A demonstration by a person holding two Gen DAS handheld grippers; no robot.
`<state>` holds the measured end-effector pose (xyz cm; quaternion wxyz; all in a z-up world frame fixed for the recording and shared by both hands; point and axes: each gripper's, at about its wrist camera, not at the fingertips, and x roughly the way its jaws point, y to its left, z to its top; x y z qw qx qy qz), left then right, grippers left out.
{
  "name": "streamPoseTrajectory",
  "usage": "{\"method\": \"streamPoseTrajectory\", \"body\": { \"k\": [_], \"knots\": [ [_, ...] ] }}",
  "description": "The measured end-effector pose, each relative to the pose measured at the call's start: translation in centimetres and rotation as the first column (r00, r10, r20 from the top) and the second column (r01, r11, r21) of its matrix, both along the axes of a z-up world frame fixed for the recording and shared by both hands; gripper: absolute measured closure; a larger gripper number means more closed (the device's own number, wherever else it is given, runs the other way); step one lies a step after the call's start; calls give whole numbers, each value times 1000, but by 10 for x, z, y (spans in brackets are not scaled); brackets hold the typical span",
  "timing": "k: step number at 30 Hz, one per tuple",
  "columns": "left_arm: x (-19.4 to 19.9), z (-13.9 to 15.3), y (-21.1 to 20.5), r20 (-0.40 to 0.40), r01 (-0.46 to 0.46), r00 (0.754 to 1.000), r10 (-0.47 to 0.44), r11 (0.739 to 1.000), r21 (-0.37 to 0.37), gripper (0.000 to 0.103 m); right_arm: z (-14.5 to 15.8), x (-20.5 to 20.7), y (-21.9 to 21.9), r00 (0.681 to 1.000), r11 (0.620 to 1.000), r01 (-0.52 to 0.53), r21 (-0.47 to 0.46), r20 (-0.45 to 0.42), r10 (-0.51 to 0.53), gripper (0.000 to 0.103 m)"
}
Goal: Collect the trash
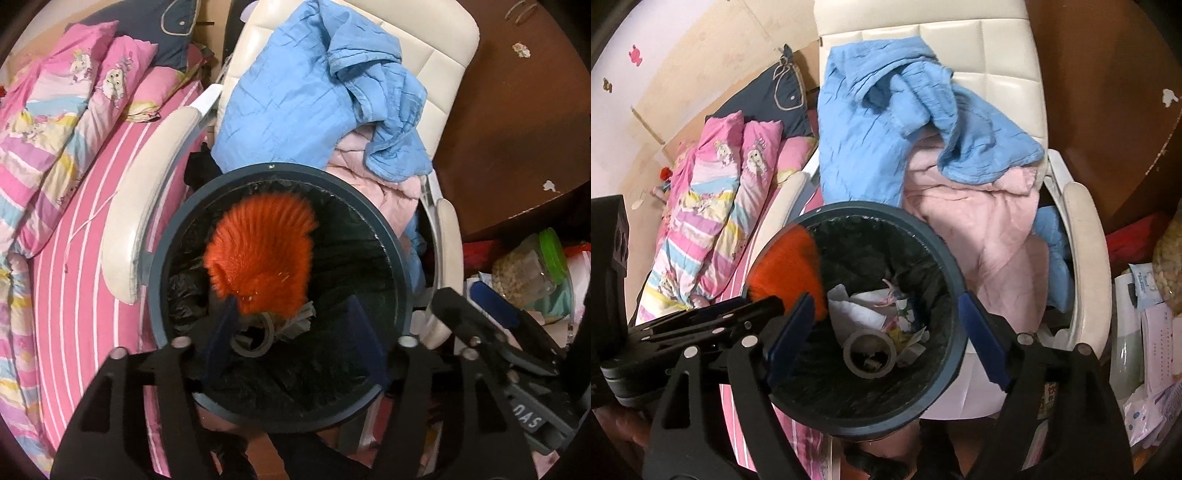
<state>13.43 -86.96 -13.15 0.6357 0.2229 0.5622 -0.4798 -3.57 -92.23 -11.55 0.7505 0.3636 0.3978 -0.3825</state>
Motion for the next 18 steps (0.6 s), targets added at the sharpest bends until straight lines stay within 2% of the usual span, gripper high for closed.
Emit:
{"method": "streamPoseTrajectory", "body": {
  "k": [3,10,14,18],
  "knots": [
    [-2,0,0,4,-3,1000,3,1000,-2,31,2,-4,-1,1000,1000,10,-8,2,-10,21],
    [-10,2,-2,16,13,1000,-13,1000,-4,28,4,-15,-1,1000,999,29,-16,7,-29,21],
    [-15,9,1,50,21,999,-20,1000,-18,19,10,-19,0,999,999,41,-28,18,-41,21],
    [-13,18,8,88,5,996,-2,1000,-30,14,16,-19,5,999,998,39,-43,35,-37,20]
  ]
}}
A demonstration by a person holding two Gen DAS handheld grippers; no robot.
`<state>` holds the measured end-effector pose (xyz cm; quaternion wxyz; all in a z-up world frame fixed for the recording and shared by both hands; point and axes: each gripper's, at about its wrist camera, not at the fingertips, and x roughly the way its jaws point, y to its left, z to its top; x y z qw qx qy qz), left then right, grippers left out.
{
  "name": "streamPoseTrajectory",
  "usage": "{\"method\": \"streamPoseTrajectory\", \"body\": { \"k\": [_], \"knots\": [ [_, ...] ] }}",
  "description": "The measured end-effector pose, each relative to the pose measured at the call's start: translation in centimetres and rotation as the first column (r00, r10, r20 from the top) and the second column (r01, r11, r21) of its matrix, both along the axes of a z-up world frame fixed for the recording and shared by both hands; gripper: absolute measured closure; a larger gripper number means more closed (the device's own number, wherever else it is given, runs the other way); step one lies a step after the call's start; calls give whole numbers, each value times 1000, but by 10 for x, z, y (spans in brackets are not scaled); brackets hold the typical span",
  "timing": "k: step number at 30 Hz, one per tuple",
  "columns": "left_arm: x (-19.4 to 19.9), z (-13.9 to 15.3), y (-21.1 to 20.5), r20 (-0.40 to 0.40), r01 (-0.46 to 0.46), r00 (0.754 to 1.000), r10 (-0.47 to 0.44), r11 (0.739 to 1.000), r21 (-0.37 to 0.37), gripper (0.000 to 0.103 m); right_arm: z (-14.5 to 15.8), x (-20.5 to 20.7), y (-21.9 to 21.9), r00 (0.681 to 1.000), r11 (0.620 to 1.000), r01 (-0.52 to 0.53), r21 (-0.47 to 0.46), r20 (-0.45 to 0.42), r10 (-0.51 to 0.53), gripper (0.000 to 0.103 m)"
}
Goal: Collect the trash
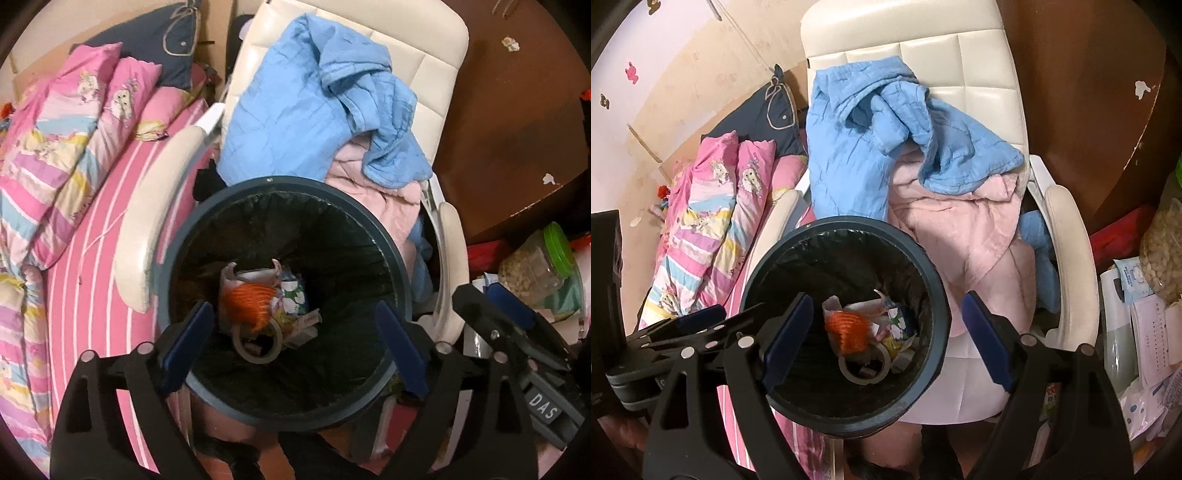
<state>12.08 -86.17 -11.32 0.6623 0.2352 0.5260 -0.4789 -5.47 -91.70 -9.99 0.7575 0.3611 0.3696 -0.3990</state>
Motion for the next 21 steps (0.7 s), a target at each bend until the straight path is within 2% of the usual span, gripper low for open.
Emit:
{"method": "streamPoseTrajectory", "body": {
  "k": [6,12,21],
  "knots": [
    [11,15,21,51,-53,997,53,999,-3,5,14,10,16,999,999,-29,-39,31,30,20],
    [24,34,53,98,-104,989,109,993,-48,5,31,30,43,995,994,-79,-77,62,84,20],
    [51,59,117,156,-206,964,217,975,-83,5,54,67,96,980,978,-170,-123,86,181,20]
  ]
}}
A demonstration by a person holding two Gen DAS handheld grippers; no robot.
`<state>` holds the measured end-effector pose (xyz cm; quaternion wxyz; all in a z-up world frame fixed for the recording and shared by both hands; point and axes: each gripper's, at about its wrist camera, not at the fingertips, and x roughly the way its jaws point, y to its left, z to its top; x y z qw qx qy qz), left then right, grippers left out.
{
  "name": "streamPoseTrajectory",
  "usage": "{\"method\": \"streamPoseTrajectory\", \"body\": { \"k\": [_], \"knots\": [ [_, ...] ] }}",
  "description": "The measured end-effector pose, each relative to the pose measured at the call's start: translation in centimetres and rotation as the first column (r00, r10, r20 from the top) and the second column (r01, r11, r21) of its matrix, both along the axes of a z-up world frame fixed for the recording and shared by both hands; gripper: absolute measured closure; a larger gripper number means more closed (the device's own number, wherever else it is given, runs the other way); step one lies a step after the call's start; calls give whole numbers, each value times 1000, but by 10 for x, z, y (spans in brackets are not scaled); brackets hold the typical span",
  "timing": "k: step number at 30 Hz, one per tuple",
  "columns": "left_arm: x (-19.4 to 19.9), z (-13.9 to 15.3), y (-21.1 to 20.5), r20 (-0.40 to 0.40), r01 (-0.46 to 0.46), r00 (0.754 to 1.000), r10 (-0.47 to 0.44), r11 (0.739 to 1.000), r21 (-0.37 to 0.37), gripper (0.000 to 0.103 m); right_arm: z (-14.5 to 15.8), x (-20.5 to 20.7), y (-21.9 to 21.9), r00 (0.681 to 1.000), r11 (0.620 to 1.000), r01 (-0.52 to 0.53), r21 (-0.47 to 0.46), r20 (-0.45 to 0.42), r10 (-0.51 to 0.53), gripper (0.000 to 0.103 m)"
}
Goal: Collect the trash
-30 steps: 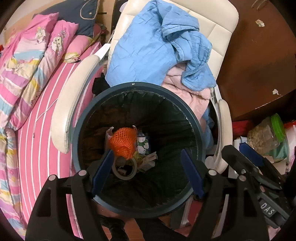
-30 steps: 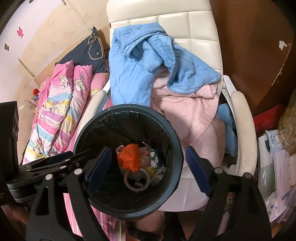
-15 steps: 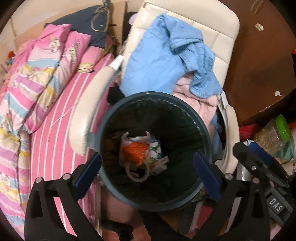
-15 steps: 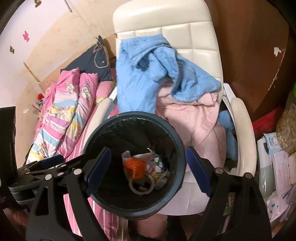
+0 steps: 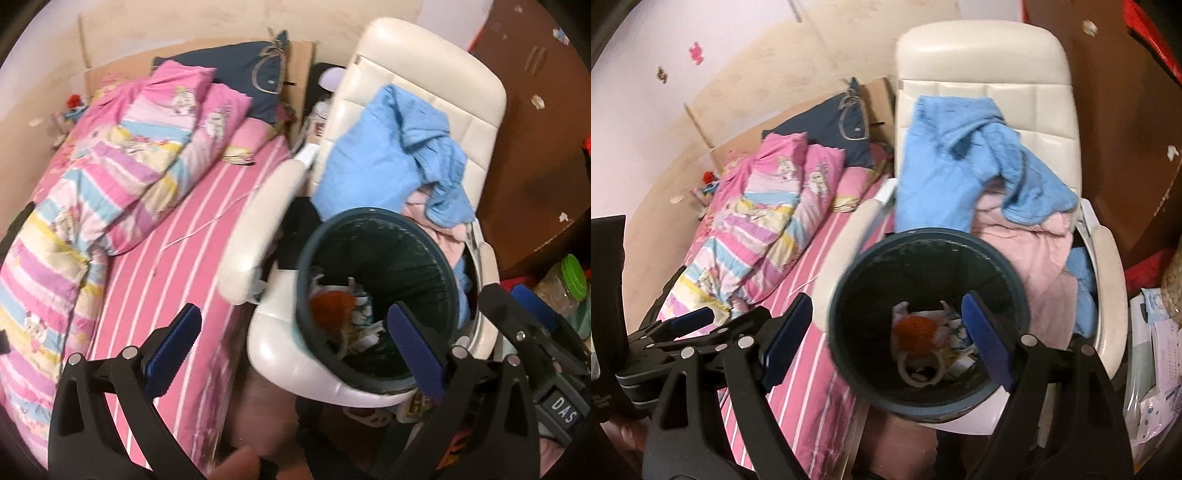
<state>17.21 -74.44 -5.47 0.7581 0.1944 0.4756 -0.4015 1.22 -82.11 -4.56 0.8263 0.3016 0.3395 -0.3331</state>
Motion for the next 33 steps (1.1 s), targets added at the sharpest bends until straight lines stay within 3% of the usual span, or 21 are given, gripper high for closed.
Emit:
{"method": "streamPoseTrajectory", "body": {
  "k": [12,33],
  "knots": [
    [41,12,106,-7,-144,990,144,989,-28,5,16,57,89,990,989,-142,-33,2,143,20],
    [118,-2,319,-44,-372,927,372,928,-14,5,2,158,271,921,921,-389,-20,-38,388,20]
  ]
}}
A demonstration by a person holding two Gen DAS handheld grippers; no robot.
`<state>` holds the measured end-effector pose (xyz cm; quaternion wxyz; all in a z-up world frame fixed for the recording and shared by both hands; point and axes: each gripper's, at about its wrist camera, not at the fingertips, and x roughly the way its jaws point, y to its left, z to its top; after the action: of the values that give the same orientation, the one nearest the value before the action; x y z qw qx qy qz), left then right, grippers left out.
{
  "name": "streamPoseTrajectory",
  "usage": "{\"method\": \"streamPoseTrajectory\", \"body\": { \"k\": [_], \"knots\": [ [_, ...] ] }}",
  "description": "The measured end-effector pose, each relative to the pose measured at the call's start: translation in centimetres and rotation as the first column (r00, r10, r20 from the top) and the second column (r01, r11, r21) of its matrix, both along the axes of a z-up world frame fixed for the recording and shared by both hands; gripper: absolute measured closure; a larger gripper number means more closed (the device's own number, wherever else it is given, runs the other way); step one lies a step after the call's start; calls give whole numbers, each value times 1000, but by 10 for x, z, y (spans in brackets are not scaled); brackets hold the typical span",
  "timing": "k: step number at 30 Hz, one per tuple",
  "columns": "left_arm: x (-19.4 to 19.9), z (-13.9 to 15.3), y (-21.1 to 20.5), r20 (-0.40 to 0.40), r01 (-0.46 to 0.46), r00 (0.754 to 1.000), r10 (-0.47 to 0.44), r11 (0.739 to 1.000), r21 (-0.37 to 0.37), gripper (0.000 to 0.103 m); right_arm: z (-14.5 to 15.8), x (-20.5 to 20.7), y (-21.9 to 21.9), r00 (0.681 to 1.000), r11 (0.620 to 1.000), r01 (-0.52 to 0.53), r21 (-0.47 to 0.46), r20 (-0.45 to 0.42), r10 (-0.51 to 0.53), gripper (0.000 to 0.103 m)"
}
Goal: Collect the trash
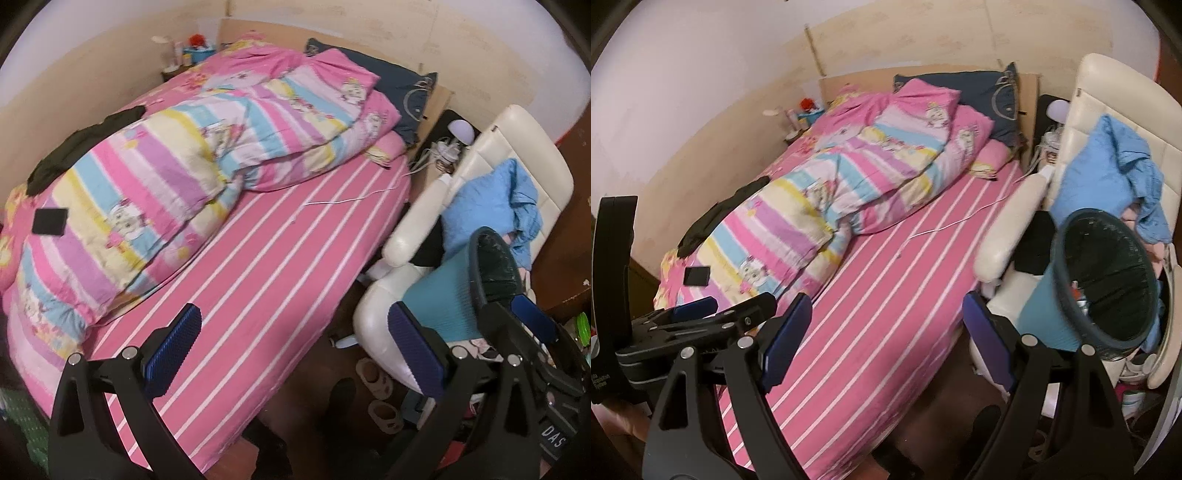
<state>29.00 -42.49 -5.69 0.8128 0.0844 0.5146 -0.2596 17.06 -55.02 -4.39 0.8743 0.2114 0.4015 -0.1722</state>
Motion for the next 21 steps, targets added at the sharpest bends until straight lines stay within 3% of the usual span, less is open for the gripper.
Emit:
{"method": "streamPoseTrajectory", "body": {
  "k": [10,21],
  "knots": [
    [22,-6,85,12,-72,997,71,997,23,5,-10,32,77,998,997,-70,19,7,70,20],
    [33,-5,143,-6,-132,991,131,991,-15,5,-5,54,126,989,989,-146,-3,14,146,20]
  ]
}}
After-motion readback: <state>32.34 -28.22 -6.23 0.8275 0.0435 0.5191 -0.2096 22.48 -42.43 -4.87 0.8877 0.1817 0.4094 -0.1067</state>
